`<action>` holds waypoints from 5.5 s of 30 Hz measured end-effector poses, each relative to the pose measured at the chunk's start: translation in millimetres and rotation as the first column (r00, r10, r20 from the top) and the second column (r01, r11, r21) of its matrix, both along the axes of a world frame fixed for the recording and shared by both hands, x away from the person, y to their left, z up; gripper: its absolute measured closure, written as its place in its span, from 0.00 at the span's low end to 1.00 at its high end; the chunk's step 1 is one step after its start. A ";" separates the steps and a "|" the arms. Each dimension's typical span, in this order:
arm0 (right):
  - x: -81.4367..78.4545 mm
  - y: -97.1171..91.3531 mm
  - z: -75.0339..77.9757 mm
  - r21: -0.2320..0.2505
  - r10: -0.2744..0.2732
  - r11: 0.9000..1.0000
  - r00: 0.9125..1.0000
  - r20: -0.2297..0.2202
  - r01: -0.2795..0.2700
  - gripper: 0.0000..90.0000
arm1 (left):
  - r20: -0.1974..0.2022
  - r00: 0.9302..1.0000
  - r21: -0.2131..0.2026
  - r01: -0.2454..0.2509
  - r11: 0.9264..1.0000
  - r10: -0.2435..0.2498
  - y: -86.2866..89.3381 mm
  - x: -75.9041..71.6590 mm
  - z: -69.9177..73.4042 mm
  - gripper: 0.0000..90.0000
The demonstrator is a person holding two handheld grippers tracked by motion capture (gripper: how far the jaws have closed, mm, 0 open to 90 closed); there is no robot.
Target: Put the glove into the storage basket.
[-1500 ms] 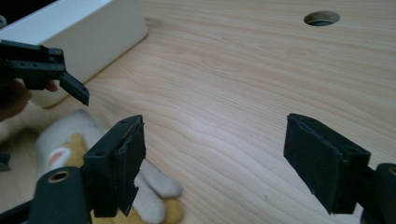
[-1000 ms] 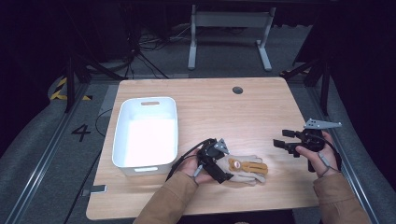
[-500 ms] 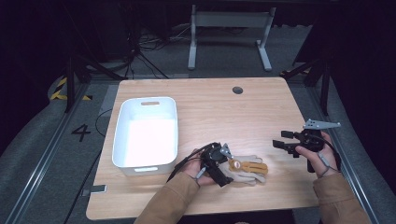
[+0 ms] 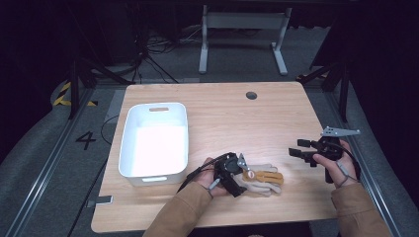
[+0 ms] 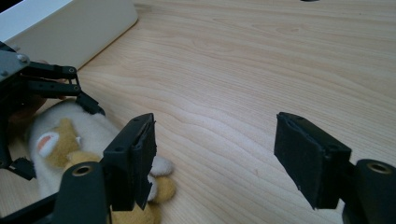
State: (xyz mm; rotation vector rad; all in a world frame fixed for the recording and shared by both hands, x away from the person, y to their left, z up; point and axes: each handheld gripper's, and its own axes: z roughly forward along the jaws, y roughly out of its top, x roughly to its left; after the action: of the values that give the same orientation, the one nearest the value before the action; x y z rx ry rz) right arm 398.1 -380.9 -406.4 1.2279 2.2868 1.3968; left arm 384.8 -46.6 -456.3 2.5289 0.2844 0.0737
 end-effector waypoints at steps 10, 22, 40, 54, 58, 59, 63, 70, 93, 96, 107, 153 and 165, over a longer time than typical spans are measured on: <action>0.0 -5.0 1.3 0.025 -0.011 1.000 1.000 0.010 0.011 0.35 | 0.007 1.000 0.009 0.006 1.000 -0.006 -0.5 -7.1 6.6 0.54; 0.3 -6.4 0.9 0.039 -0.023 0.999 1.000 0.011 0.023 0.35 | 0.005 1.000 0.035 -0.017 0.999 0.017 -1.6 -10.1 9.9 0.77; 1.3 -11.6 0.7 0.041 -0.037 0.998 0.999 -0.007 0.037 0.36 | -0.070 0.995 0.059 -0.066 0.996 0.070 -4.7 -12.2 34.3 0.78; 2.6 -14.4 1.1 0.031 -0.049 0.998 0.999 -0.021 0.049 0.36 | -0.080 0.988 0.064 -0.131 0.989 0.136 -1.0 -9.5 56.4 0.78; 3.2 -15.1 1.0 0.033 -0.049 0.998 0.999 -0.020 0.049 0.36 | -0.081 0.988 0.067 -0.129 0.989 0.134 -1.2 -7.4 63.2 0.78; 3.2 -15.3 1.1 0.033 -0.049 0.998 0.999 -0.020 0.049 0.36 | -0.090 0.986 0.068 -0.131 0.989 0.137 -1.6 -7.1 66.2 0.78; 3.4 -16.4 1.1 0.035 -0.052 0.998 0.998 -0.023 0.052 0.36 | -0.097 0.985 0.078 -0.133 0.988 0.140 -2.6 -5.8 73.8 0.78; 7.2 -17.1 -1.2 0.015 -0.055 0.998 0.997 -0.056 0.056 0.36 | -0.111 0.979 0.099 -0.158 0.983 0.168 -0.1 -2.2 91.0 0.78; 35.0 6.9 -1.2 -0.054 -0.009 0.999 0.994 -0.109 0.003 0.38 | -0.157 0.929 0.164 -0.310 0.937 0.335 28.0 10.9 124.8 0.78; 36.8 6.7 -2.4 -0.058 -0.008 0.998 0.993 -0.119 0.001 0.38 | -0.172 0.919 0.160 -0.328 0.931 0.354 32.4 16.1 131.6 0.78; 39.8 1.0 -6.0 -0.125 -0.026 0.992 0.990 -0.137 0.009 0.42 | -0.170 0.883 0.205 -0.403 0.892 0.438 37.5 32.5 143.5 0.78; 37.4 1.8 -22.8 -0.303 -0.027 0.953 0.988 -0.151 -0.020 0.47 | -0.224 0.560 0.230 -0.765 0.601 0.798 97.2 62.9 180.1 0.78; 36.9 -2.1 -22.2 -0.302 -0.034 0.953 0.987 -0.154 -0.015 0.47 | -0.253 0.504 0.230 -0.798 0.558 0.826 112.2 65.3 189.8 0.77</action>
State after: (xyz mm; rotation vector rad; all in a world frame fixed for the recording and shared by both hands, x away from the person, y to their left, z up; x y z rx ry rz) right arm 435.0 -383.0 -428.6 1.2851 2.4784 0.9262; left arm 450.0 65.6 -266.5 2.2261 1.6517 0.0163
